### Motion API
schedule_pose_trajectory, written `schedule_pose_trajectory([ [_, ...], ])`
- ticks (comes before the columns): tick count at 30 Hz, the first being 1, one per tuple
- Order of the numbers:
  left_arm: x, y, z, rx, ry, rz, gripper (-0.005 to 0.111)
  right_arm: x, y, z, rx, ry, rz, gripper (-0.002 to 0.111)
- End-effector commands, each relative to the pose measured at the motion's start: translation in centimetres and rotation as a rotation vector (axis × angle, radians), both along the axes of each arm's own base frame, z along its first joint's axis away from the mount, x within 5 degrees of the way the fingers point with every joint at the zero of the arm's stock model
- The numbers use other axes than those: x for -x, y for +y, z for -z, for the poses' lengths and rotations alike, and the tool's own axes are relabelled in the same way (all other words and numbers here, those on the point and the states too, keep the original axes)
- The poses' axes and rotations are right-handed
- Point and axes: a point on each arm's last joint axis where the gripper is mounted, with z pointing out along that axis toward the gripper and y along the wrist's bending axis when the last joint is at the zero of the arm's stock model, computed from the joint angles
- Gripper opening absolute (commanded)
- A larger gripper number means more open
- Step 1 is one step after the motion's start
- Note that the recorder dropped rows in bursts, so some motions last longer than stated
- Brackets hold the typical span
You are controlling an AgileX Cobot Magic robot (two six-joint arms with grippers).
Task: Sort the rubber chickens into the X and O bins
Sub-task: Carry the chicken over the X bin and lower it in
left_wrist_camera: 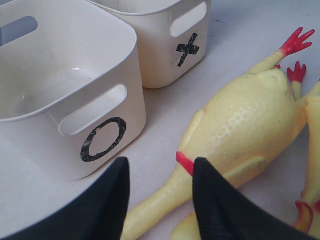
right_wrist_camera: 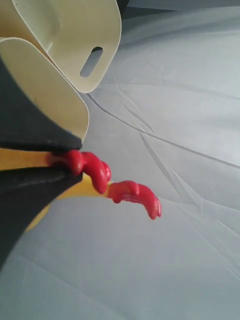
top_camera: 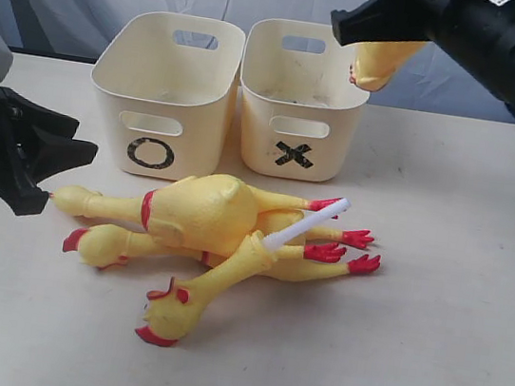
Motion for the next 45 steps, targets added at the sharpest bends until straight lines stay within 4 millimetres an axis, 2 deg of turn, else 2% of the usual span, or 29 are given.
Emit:
schedule_pose_trajectory([
  [1,-0.1,-0.1,-0.1,0.011,0.003,-0.004,0.040,-0.9,0.7,-0.3,-0.019,-0.056,-0.014,-0.001],
  [9,-0.1,-0.1,-0.1,0.011,0.003,-0.004,0.040,-2.8,2.2,0.8,-0.024,-0.047,-0.044,-0.001],
  [22,-0.1,-0.1,-0.1,0.011,0.003,-0.004,0.040,-5.3,3.8,6.3,0.054,0.052,-0.052,-0.001],
  [32,-0.1,-0.1,-0.1,0.011,0.003,-0.004,0.040,-6.3,4.2,8.5,-0.033,0.062,-0.024,-0.001],
  [35,-0.1,-0.1,-0.1,0.009,0.001,-0.002,0.040,-6.4,4.4,9.0,-0.018,0.066,-0.041,-0.001],
  [43,-0.1,-0.1,-0.1,0.009,0.001,-0.002,0.040,-6.4,4.5,8.9,-0.012,0.047,-0.048,-0.001],
  [45,-0.1,-0.1,-0.1,0.009,0.001,-0.002,0.040,-6.4,4.5,8.9,-0.012,0.047,-0.048,0.011],
])
